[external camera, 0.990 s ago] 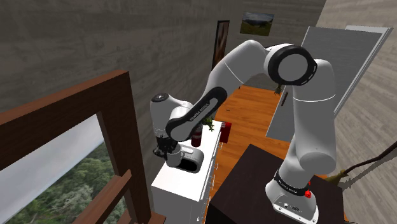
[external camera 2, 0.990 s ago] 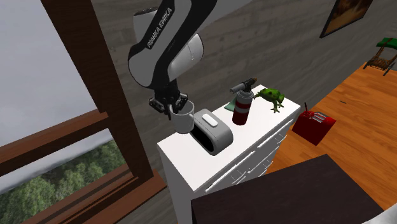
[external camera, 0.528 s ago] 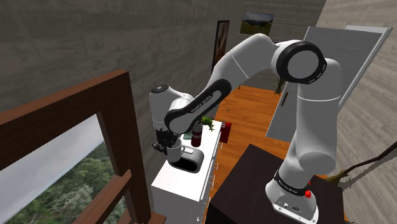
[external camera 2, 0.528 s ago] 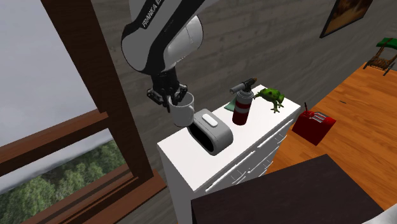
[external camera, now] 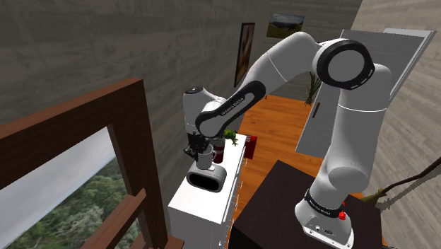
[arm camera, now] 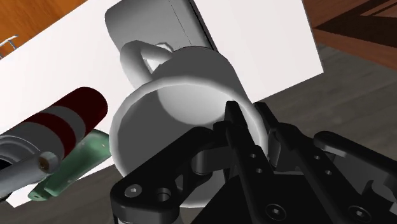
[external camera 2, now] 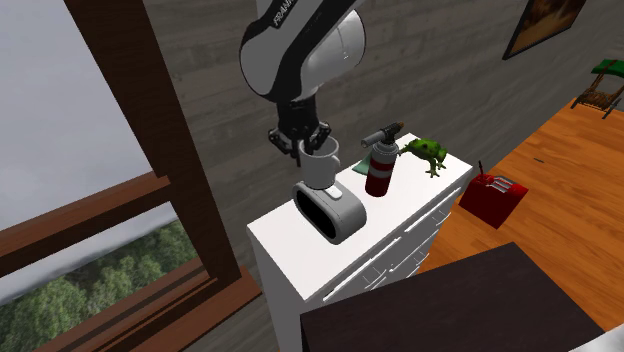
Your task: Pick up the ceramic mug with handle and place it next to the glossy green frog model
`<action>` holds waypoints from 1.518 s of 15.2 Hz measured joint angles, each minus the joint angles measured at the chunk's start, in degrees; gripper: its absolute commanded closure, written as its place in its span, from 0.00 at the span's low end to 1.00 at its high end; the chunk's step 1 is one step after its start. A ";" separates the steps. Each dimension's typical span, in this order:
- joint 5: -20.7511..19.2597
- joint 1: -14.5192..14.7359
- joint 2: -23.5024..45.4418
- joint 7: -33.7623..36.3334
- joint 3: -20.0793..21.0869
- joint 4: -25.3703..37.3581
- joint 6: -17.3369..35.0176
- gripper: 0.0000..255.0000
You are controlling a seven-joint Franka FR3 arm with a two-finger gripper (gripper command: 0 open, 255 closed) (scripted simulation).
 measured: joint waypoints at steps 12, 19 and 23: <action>1.85 -10.49 -4.34 -17.79 -6.37 -5.97 3.09 1.00; 2.52 -16.51 -3.62 -28.46 -10.57 -4.94 3.55 1.00; 2.85 -19.28 -2.29 -33.34 -12.41 -3.55 3.83 1.00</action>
